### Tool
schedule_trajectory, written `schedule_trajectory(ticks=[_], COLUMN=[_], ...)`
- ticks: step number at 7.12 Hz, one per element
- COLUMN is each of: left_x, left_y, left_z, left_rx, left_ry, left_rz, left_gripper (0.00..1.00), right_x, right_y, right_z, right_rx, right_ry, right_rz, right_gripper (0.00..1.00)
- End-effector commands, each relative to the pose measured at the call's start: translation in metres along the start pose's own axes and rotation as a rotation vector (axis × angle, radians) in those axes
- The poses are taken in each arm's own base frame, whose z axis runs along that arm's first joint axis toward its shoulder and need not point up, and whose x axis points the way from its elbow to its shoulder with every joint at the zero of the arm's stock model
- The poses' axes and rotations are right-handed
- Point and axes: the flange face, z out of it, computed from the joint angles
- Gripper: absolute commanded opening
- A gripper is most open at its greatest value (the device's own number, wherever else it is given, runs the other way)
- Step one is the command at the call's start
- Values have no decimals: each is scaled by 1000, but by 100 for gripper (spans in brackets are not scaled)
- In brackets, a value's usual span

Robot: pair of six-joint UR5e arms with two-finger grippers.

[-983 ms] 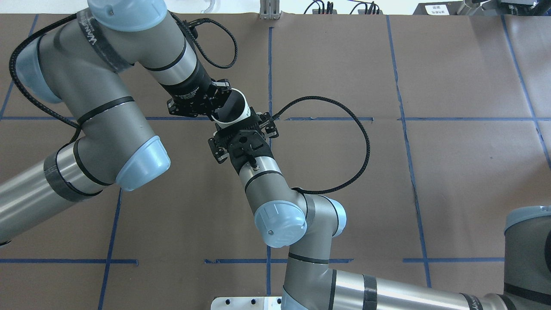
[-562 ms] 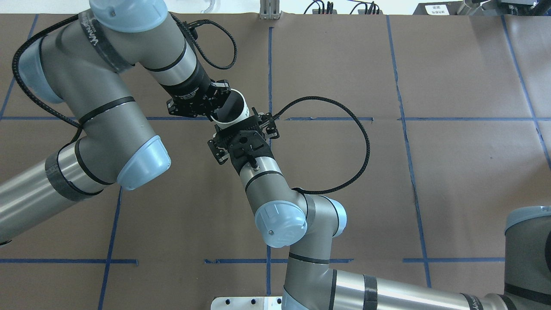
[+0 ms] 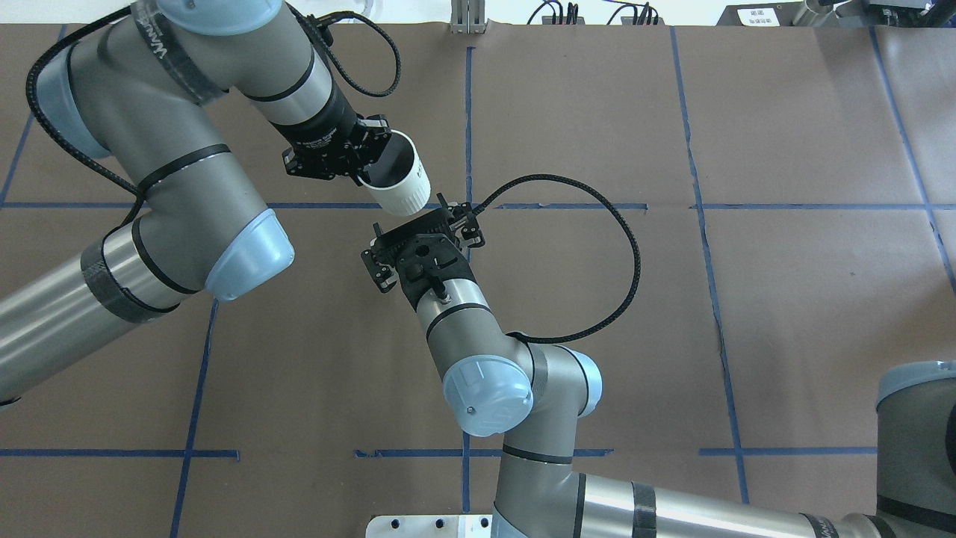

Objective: Left arm hands cup to right arm to dump lemon

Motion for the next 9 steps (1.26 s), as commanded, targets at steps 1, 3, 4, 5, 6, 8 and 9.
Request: schedule_trajectory(ticks=[1,3,4,5,6,8,9], left_x=[-24,-83,-122,-158,-190,-265,-299], left_y=[-43,-70,-69,-63,-52,-34,-33], left_z=[-8,-6,-13,-22,-26,-36,-42], left_rx=[41,56,59,65,61,49,46], left_ry=[-22,-70,-86,-96,-109,-149,-174], left_rz=[48,108,180,230,252,316,313], left_gripper=[0,0,0,0,0,0,0], right_x=[-4,9,26,46,79,157,183], right_y=[4,-4,-14,-27,-44,-73,-81], right_z=[-4,-8,6,27,50,93,101], right_rx=[-3,65,64,-2,-54,-258,-352], right_ry=[-7,-47,-33,-41,-33,-17,-11], right_rz=[1,73,66,37,21,77,109], right_gripper=[100,100,100,100,100,100,100])
